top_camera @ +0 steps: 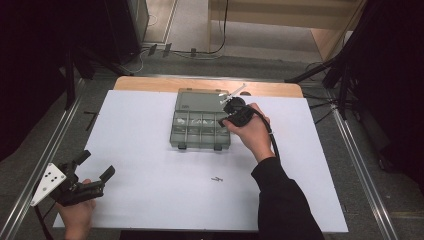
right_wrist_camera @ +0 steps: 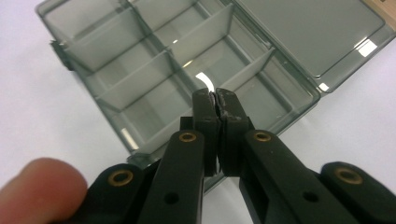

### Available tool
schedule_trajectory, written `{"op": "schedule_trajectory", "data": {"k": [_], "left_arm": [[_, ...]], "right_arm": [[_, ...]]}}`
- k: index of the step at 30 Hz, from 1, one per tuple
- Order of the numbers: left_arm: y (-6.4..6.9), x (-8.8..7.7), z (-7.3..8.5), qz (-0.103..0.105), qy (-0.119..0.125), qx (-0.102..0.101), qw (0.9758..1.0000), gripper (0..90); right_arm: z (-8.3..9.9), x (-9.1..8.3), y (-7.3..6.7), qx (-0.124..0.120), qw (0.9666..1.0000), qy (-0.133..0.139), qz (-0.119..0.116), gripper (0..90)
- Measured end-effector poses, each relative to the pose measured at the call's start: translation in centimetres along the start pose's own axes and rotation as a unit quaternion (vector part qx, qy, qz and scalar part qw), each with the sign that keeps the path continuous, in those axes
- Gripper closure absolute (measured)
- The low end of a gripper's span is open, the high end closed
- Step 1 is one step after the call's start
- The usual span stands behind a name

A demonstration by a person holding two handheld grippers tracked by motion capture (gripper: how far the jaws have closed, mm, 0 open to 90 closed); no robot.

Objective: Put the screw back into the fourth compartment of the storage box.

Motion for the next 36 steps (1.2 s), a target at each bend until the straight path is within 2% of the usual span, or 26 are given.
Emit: {"op": "schedule_trajectory", "data": {"k": [4,11,16,24,25,26,27,28,29,30,32,33,36], "left_arm": [[0.0,0.0,0.0,0.0,0.0,0.0,1.0,1.2],[0.1,0.0,0.0,0.002,0.001,-0.002,1.0,1.2],[0.1,0.0,0.0,0.002,0.001,-0.002,1.0,1.2],[0.1,0.0,0.0,0.003,0.001,-0.003,1.0,1.2],[0.1,-0.1,-0.1,0.004,0.001,-0.003,1.0,1.2],[0.1,-0.1,-0.1,0.003,0.001,-0.003,1.0,1.2],[0.1,-0.1,-0.1,0.003,0.001,-0.003,1.0,1.2],[0.1,-0.1,-0.1,0.003,0.001,-0.003,1.0,1.2],[0.1,-0.1,-0.1,0.003,0.001,-0.003,1.0,1.2],[0.1,-0.1,-0.1,0.003,0.001,-0.003,1.0,1.2],[0.1,0.0,-0.1,0.003,0.002,-0.003,1.0,1.2],[0.1,0.0,-0.1,0.003,0.002,-0.003,1.0,1.2],[0.2,0.0,-0.1,0.003,0.002,-0.002,1.0,1.2]], "right_arm": [[-0.1,0.7,0.7,0.0,0.9999,-0.01,0.003,89.8],[0.1,2.3,1.8,0.014,0.9994,-0.029,0.009,89.8],[0.2,3.0,2.4,0.032,0.999,-0.025,0.018,89.7],[0.5,3.5,2.8,0.038,0.9986,-0.031,0.021,88.7],[0.5,3.5,2.8,0.043,0.9984,-0.029,0.021,85.0],[0.5,3.3,2.7,0.051,0.9984,-0.021,0.012,76.7],[0.5,3.3,2.7,0.051,0.9984,-0.021,0.012,76.7],[0.4,2.9,2.7,0.054,0.9984,-0.011,0.009,69.3],[0.4,2.9,2.7,0.054,0.9984,-0.011,0.009,69.3],[0.3,2.5,2.4,0.058,0.9983,-0.004,-0.001,60.8],[0.3,2.4,2.4,0.058,0.9983,-0.001,0.0,57.8],[0.3,2.0,2.0,0.057,0.9983,0.007,-0.002,49.9],[0.2,1.6,1.6,0.058,0.9982,0.015,-0.006,47.4]]}}
Point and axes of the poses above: each handheld gripper's, and its own axes: x roughly forward along the jaws, z roughly out of its underside, y roughly to its right, the point moved 10 cm from there along x, roughly forward along the jaws, and after that the axes turned 13 degrees about -x, right-handed, at the moved point
